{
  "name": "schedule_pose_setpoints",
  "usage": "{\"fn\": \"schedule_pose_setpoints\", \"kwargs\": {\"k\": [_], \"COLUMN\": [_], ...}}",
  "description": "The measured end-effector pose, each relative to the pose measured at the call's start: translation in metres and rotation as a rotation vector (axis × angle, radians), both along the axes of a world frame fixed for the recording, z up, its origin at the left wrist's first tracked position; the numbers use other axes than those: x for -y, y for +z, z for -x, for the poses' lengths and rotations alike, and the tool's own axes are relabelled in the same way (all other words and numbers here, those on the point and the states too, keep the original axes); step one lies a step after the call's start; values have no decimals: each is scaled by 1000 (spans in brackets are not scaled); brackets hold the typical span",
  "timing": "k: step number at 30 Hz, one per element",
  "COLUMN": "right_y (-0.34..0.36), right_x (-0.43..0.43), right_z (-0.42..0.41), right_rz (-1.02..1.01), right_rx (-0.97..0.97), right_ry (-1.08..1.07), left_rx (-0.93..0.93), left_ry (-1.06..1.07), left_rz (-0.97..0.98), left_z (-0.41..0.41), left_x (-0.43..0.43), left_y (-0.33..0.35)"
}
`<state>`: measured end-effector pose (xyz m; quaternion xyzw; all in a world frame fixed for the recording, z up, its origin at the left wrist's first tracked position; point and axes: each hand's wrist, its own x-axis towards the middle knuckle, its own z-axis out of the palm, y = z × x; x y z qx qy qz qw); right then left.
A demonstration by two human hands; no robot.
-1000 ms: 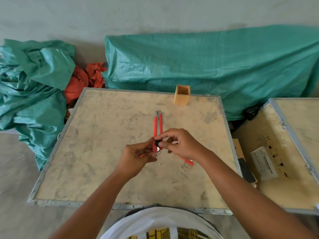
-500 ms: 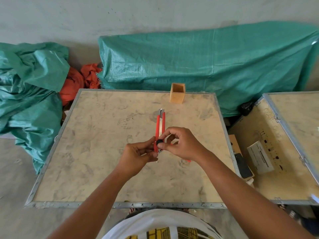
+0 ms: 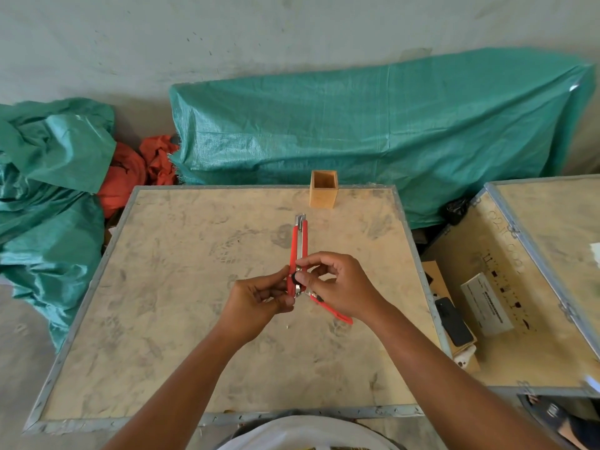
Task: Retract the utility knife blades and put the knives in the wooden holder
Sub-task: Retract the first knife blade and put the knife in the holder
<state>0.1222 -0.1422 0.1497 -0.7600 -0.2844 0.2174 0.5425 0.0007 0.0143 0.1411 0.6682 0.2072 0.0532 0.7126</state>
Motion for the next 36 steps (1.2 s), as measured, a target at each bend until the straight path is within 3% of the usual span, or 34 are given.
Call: {"fn": "schedule_pose_setpoints", "kwargs": {"k": [3,19,24,30,36], "right_y": [-7,-40,-63,-104,-143], "right_x": [-2,-47,-79,-109,-113], "right_z": [-15,-225,-297,-336,-340], "right_rz": [-32,-12,28,100,209], "right_rx": [-85,-12,151,416,484], "right_ry": [-69,-310,-371,-393,-405], "left_rx": [-17,-63,-97,-354,-236], "left_ry": [-37,-159,-162,-221,-167], "left_rz": [-54,-466,-518,-634,-545], "left_z": [-17,-240,-317,-371,-377], "left_x": [-5,-49,-73,-93,-90], "left_y": [-5,-27,-49,-88,-108]}}
